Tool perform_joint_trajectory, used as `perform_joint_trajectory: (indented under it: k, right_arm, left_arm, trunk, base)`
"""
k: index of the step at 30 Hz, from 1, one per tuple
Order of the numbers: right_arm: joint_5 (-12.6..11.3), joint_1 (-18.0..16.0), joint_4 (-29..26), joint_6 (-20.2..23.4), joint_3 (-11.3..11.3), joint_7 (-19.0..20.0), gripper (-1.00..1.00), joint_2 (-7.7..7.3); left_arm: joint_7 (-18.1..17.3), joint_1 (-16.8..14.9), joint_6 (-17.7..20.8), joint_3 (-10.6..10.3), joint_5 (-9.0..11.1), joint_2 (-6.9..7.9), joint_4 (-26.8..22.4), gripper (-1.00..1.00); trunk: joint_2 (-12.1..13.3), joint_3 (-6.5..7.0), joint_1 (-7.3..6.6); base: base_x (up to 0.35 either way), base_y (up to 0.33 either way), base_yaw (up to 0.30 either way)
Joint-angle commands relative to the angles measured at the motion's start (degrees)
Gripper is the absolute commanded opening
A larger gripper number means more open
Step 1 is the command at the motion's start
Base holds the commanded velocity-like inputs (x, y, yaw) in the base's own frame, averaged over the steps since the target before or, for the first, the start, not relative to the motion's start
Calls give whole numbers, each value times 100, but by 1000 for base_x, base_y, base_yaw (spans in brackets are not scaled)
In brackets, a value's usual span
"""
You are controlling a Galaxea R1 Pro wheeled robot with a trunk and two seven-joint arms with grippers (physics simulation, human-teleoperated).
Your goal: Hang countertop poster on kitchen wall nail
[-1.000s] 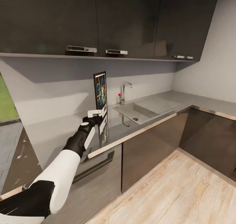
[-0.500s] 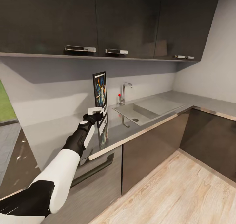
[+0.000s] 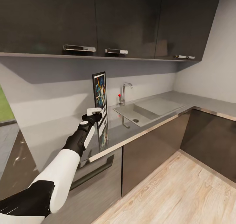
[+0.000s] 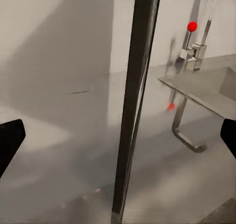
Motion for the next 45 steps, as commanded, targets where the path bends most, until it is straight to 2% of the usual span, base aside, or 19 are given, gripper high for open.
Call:
perform_joint_trajectory:
  k: [1,15,43,44,45]
  right_arm:
    - [3,0,-3,-9,0,-2,100,1]
    - [6,0,-2,-9,0,-2,100,4]
    - [10,0,6,-9,5,-2,100,5]
    - [10,0,6,-9,6,-2,100,5]
    - [10,0,7,-9,7,-2,100,4]
  left_arm:
    - [21,-2,33,-1,2,-2,-10,100]
    - [28,-2,38,1,-1,-2,-5,100]
    - [-1,-2,40,1,-1,-2,-10,100]
    - [-4,-2,42,-3,-1,-2,-11,-100]
    - [-5,-2,44,-8,-1,-2,-12,-100]
  trunk:
    - [-3,-5,2]
    - [-3,-5,2]
    - [-3,-5,2]
    - [-3,-5,2]
    - [-3,-5,2]
  base:
    - [132,0,0]
    - [164,0,0]
    - [67,0,0]
    - [8,0,0]
    - [5,0,0]
